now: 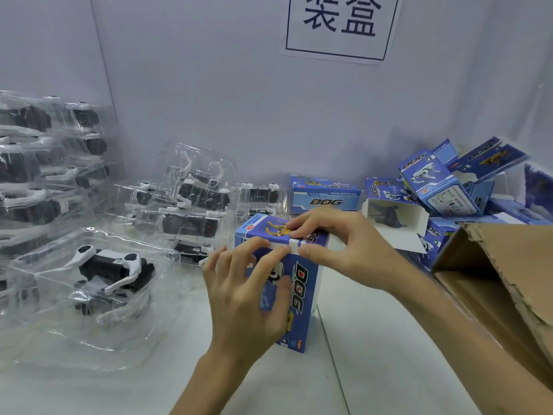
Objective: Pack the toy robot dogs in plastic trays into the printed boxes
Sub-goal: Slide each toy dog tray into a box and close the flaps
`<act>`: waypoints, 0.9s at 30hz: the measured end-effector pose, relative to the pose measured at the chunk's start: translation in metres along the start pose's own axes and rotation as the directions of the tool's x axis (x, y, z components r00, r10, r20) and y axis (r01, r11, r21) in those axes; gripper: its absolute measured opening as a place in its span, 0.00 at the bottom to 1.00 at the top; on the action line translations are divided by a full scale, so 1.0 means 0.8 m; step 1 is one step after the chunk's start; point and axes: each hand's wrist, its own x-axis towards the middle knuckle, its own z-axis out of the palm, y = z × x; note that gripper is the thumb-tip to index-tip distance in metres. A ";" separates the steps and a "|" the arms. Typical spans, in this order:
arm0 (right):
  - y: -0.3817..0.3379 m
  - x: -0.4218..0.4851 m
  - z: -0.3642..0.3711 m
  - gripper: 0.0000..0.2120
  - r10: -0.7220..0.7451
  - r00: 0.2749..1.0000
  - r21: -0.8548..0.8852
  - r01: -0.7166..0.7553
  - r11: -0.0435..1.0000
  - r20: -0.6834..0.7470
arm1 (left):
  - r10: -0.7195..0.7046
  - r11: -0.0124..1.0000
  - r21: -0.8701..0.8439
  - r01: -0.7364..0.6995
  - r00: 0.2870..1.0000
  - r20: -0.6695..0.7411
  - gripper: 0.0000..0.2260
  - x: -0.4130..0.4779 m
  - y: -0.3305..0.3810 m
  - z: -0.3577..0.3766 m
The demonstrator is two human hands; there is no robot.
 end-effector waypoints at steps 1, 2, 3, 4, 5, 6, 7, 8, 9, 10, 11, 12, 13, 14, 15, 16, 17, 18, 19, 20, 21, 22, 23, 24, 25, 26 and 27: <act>0.004 -0.002 0.004 0.06 -0.025 0.999 -0.009 0.025 1.000 -0.041 | -0.017 0.999 -0.029 0.017 1.000 0.000 0.15 0.002 0.004 0.001; 0.006 -0.003 0.008 0.05 -0.046 0.996 -0.017 0.045 0.999 -0.075 | -0.032 0.997 -0.074 0.033 0.999 0.009 0.15 0.004 0.009 0.002; 0.008 -0.003 0.012 0.05 -0.062 0.992 -0.019 0.060 0.998 -0.106 | -0.043 0.991 -0.124 0.045 0.999 0.022 0.14 0.006 0.014 0.003; 0.008 -0.003 0.015 0.05 -0.075 0.988 -0.016 0.073 0.997 -0.134 | -0.051 0.983 -0.174 0.056 0.998 0.031 0.14 0.008 0.017 0.004; 0.009 -0.004 0.017 0.06 -0.087 0.984 -0.018 0.086 0.996 -0.156 | -0.060 0.974 -0.217 0.066 0.998 0.035 0.14 0.009 0.019 0.005; 0.009 -0.005 0.020 0.07 -0.101 0.981 -0.027 0.098 0.995 -0.166 | -0.068 0.966 -0.249 0.074 0.997 0.034 0.13 0.011 0.019 0.006; 0.010 -0.007 0.022 0.08 -0.114 0.980 -0.042 0.109 0.993 -0.165 | -0.073 0.960 -0.268 0.079 0.997 0.031 0.13 0.011 0.018 0.006; 0.010 -0.009 0.023 0.09 -0.127 0.980 -0.059 0.119 0.991 -0.155 | -0.074 0.957 -0.278 0.078 0.997 0.027 0.12 0.011 0.016 0.007; 0.011 -0.012 0.024 0.10 -0.138 0.980 -0.076 0.128 0.989 -0.140 | -0.070 0.955 -0.286 0.074 0.997 0.023 0.13 0.010 0.014 0.007; 0.013 -0.016 0.025 0.12 -0.149 0.981 -0.098 0.137 0.986 -0.125 | -0.064 0.953 -0.295 0.067 0.998 0.017 0.14 0.009 0.011 0.006; 0.015 -0.020 0.026 0.14 -0.162 0.980 -0.127 0.148 0.981 -0.113 | -0.059 0.949 -0.308 0.060 0.998 0.012 0.16 0.009 0.008 0.005; 0.017 -0.024 0.028 0.16 -0.178 0.978 -0.159 0.160 0.974 -0.107 | -0.054 0.945 -0.322 0.055 0.998 0.012 0.19 0.010 0.005 0.004; 0.020 -0.028 0.030 0.19 -0.188 0.976 -0.179 0.167 0.970 -0.111 | -0.046 0.942 -0.331 0.050 0.999 0.020 0.20 0.012 0.001 0.003; 0.022 -0.031 0.033 0.20 -0.192 0.974 -0.186 0.167 0.968 -0.124 | -0.034 0.942 -0.333 0.043 0.999 0.034 0.20 0.014 -0.003 0.001; 0.024 -0.032 0.035 0.21 -0.190 0.972 -0.185 0.163 0.969 -0.140 | -0.021 0.945 -0.326 0.036 0.999 0.049 0.18 0.017 -0.008 -0.001; 0.025 -0.033 0.036 0.21 -0.189 0.970 -0.183 0.160 0.970 -0.154 | -0.011 0.949 -0.314 0.030 0.998 0.062 0.17 0.019 -0.012 -0.003; 0.025 -0.033 0.037 0.21 -0.190 0.968 -0.181 0.159 0.970 -0.164 | -0.006 0.952 -0.305 0.028 0.997 0.073 0.15 0.021 -0.016 -0.005; 0.026 -0.032 0.038 0.20 -0.190 0.967 -0.179 0.159 0.971 -0.171 | -0.003 0.952 -0.305 0.027 0.997 0.080 0.13 0.022 -0.020 -0.006; 0.026 -0.032 0.038 0.20 -0.190 0.966 -0.178 0.159 0.971 -0.175 | -0.001 0.951 -0.309 0.027 0.997 0.083 0.12 0.024 -0.022 -0.007; 0.026 -0.032 0.038 0.20 -0.191 0.965 -0.179 0.159 0.971 -0.177 | -0.002 0.951 -0.309 0.027 0.997 0.082 0.10 0.026 -0.023 -0.006; 0.026 -0.032 0.038 0.20 -0.193 0.965 -0.182 0.160 0.970 -0.179 | -0.005 0.952 -0.303 0.028 0.997 0.077 0.09 0.028 -0.024 -0.006; 0.026 -0.032 0.039 0.19 -0.194 0.965 -0.185 0.161 0.970 -0.178 | -0.010 0.954 -0.298 0.030 0.998 0.070 0.08 0.029 -0.024 -0.005; 0.026 -0.032 0.040 0.19 -0.193 0.965 -0.187 0.159 0.969 -0.177 | -0.016 0.954 -0.297 0.033 0.998 0.060 0.07 0.030 -0.023 -0.005; 0.026 -0.033 0.040 0.19 -0.189 0.966 -0.188 0.156 0.970 -0.176 | -0.022 0.953 -0.299 0.036 0.998 0.050 0.06 0.031 -0.023 -0.005; 0.026 -0.033 0.040 0.18 -0.186 0.967 -0.187 0.153 0.970 -0.176 | -0.025 0.952 -0.303 0.037 0.999 0.044 0.06 0.032 -0.022 -0.005; 0.026 -0.033 0.041 0.18 -0.185 0.967 -0.185 0.152 0.971 -0.177 | -0.025 0.952 -0.304 0.037 0.999 0.041 0.05 0.033 -0.021 -0.006; 0.026 -0.034 0.041 0.18 -0.185 0.966 -0.182 0.152 0.971 -0.180 | -0.026 0.953 -0.302 0.036 0.999 0.039 0.05 0.033 -0.021 -0.006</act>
